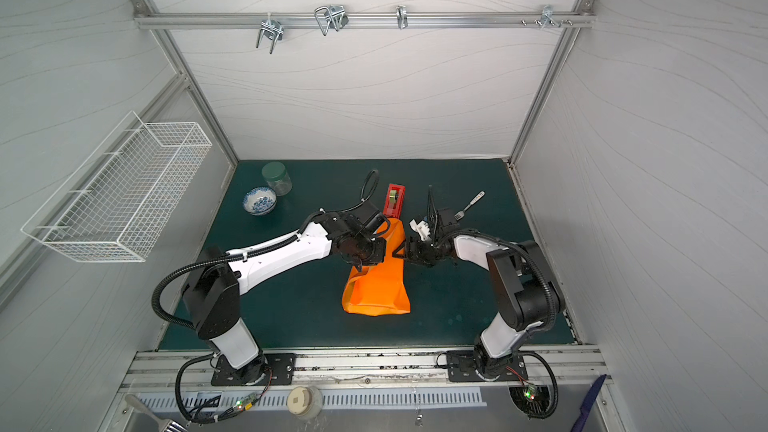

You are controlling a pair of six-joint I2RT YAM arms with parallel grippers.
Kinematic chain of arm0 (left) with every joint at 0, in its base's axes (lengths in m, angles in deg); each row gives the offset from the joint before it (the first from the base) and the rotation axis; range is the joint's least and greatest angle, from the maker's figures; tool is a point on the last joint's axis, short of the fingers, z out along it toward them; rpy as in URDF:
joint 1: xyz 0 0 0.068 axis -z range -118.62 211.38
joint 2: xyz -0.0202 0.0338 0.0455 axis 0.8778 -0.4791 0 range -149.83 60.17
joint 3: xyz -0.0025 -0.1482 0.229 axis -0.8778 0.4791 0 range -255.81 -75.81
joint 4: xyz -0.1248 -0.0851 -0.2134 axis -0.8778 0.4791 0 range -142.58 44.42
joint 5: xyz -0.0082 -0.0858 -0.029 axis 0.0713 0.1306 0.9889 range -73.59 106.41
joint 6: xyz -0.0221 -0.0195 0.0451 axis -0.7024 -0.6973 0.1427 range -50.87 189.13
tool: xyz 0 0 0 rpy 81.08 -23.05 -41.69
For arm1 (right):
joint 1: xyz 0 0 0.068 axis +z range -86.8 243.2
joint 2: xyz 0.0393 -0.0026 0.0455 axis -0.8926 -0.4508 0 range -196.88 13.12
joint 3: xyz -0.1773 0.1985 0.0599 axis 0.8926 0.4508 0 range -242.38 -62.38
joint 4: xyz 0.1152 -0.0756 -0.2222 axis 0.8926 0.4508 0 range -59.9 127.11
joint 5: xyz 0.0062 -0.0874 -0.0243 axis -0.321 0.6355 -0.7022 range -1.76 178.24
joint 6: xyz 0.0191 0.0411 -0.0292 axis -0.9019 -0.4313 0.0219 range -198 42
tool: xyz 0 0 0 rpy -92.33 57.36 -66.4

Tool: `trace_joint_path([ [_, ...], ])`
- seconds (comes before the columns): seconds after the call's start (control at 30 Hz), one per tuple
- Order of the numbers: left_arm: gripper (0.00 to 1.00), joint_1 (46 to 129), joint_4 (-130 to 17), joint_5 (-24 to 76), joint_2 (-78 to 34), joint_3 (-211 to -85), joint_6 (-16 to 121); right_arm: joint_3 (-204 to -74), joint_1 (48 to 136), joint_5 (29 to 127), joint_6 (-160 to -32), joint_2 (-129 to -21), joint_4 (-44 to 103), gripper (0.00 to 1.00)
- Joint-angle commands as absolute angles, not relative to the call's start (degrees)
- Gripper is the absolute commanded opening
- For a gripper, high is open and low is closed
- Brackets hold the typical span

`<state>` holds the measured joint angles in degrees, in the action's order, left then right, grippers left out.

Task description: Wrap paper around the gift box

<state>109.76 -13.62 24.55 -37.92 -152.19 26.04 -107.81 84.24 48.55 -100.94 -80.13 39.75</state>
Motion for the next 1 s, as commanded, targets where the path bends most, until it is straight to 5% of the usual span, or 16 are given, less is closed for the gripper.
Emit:
trace_joint_path([
  [0.0,0.02,110.3,-21.72,28.19,-36.76,-151.26,20.37,-105.35,85.45,54.04,-100.5,-81.81,45.05,0.71],
  [0.47,0.11,110.42,-7.37,28.29,-40.65,-158.09,29.84,-105.2,85.48,53.68,-100.59,-81.89,44.95,0.71],
  [0.97,0.03,109.67,-15.45,31.17,-38.87,-155.17,22.55,-104.94,85.52,53.74,-100.77,-81.58,44.79,0.71],
])
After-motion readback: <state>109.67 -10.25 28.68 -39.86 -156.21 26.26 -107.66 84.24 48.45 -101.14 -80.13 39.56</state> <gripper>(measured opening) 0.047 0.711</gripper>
